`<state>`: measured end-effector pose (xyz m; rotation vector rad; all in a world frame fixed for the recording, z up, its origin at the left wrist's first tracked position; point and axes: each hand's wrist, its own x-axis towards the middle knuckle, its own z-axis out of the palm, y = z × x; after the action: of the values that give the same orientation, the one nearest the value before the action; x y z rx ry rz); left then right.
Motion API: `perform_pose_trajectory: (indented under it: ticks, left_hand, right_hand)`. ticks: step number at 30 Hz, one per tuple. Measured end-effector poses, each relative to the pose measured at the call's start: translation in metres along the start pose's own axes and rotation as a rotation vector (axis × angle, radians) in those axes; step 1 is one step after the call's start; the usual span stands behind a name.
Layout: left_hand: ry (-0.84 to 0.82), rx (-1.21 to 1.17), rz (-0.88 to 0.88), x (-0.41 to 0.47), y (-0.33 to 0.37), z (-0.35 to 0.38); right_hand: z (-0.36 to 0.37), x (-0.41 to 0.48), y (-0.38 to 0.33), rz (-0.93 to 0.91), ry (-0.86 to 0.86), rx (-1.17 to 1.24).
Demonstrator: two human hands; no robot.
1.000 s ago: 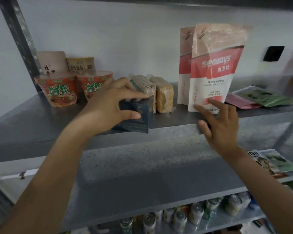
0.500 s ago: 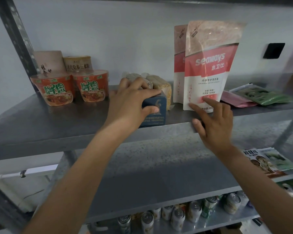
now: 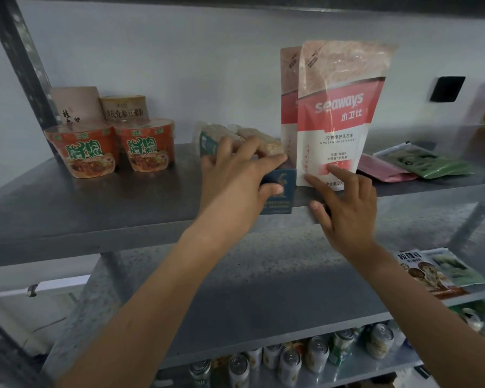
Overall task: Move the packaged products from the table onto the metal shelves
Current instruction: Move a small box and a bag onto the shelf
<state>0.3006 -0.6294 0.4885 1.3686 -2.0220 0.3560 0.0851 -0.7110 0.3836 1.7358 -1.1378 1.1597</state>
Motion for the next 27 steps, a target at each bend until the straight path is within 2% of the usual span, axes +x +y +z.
perform_pose_trajectory:
  ticks: [4,11,16,27]
  left_hand:
    - [0.025,-0.008,0.020,0.003,0.011,0.008]
    - [-0.023,0.034,-0.053,0.017,0.014,0.018]
    - [0.006,0.076,-0.075,0.022,0.006,0.023]
    - [0.098,0.128,0.002,0.024,-0.004,0.028]
  right_hand:
    - [0.002,0.000,-0.001,-0.003,0.027,-0.002]
    - [0.002,0.000,0.000,-0.013,0.039,-0.005]
    - [0.002,-0.001,0.001,-0.014,0.017,-0.014]
    - [0.004,0.000,0.001,-0.008,0.040,-0.009]
